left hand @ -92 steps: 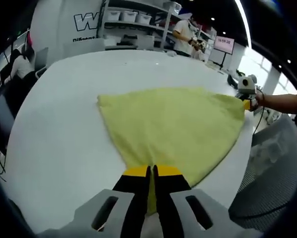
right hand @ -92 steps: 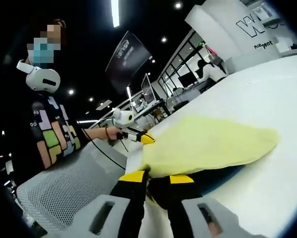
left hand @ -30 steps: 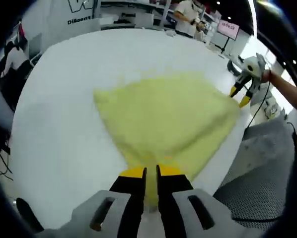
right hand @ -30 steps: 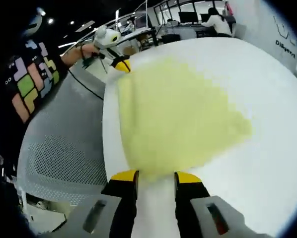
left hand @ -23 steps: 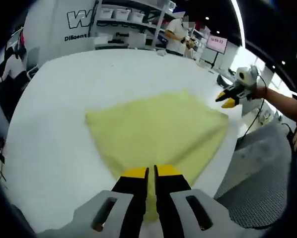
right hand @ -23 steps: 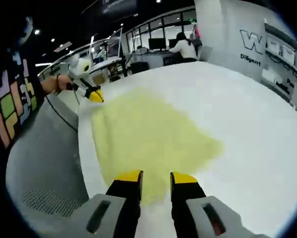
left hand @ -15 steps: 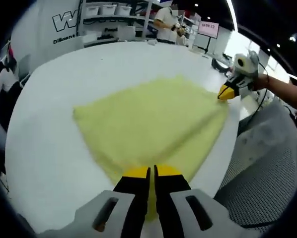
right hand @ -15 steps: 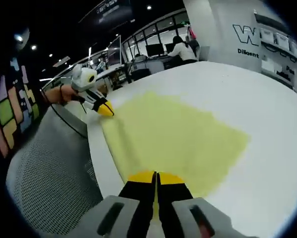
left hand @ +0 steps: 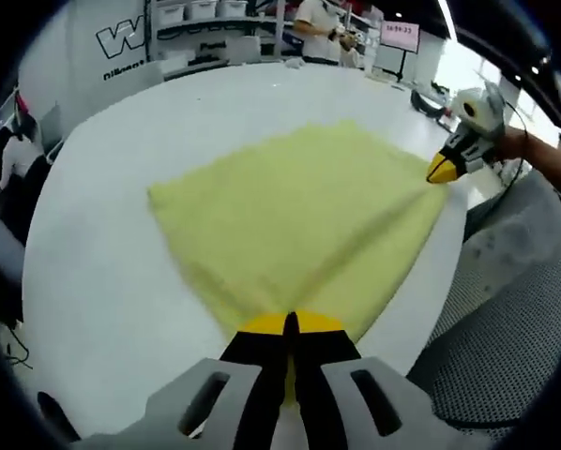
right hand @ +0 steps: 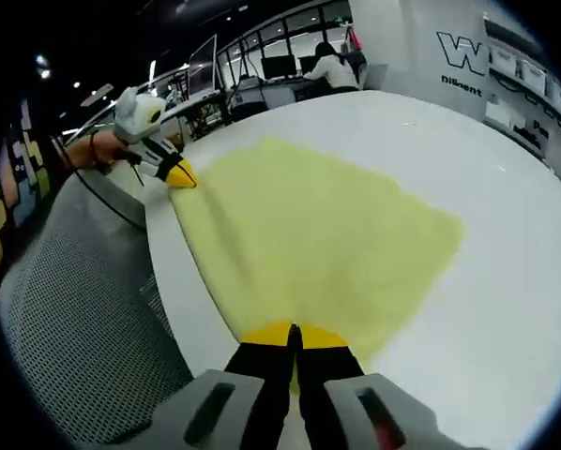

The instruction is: Fold the garment on the visible template until the final outline fits inside the template.

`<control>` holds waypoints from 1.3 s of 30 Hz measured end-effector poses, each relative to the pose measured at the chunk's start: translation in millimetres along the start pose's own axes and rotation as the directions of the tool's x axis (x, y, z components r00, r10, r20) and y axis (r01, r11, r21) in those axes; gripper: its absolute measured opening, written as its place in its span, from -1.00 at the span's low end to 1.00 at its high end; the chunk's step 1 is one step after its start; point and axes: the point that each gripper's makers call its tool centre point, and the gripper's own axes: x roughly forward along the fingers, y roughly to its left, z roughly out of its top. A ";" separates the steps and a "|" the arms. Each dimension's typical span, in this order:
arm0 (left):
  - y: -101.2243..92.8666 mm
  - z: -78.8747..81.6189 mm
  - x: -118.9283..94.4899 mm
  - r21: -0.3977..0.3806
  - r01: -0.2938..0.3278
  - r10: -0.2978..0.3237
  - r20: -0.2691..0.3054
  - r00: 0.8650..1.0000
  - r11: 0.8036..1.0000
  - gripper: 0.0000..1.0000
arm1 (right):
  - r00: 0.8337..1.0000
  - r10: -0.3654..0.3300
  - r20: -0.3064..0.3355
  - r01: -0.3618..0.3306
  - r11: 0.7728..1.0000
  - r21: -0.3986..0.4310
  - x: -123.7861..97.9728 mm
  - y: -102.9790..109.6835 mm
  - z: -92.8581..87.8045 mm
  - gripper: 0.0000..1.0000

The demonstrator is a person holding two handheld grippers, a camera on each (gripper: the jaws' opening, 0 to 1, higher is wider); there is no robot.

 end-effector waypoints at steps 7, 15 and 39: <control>23.9 -17.7 -13.7 0.012 -0.144 0.144 -0.068 0.987 0.990 -1.00 | 0.981 -0.133 -0.142 0.139 0.990 0.036 -11.7 -20.9 -13.0 -1.00; 40.2 48.4 -61.6 -0.192 -0.156 0.213 0.331 0.919 0.969 -0.99 | 0.907 -0.388 0.166 0.349 0.911 0.219 -48.5 -50.2 41.4 -1.00; 39.9 111.4 -112.5 -0.214 -0.243 0.324 0.650 0.687 0.946 0.23 | 0.657 -0.670 0.345 0.529 0.736 0.423 -87.9 -80.3 76.2 0.31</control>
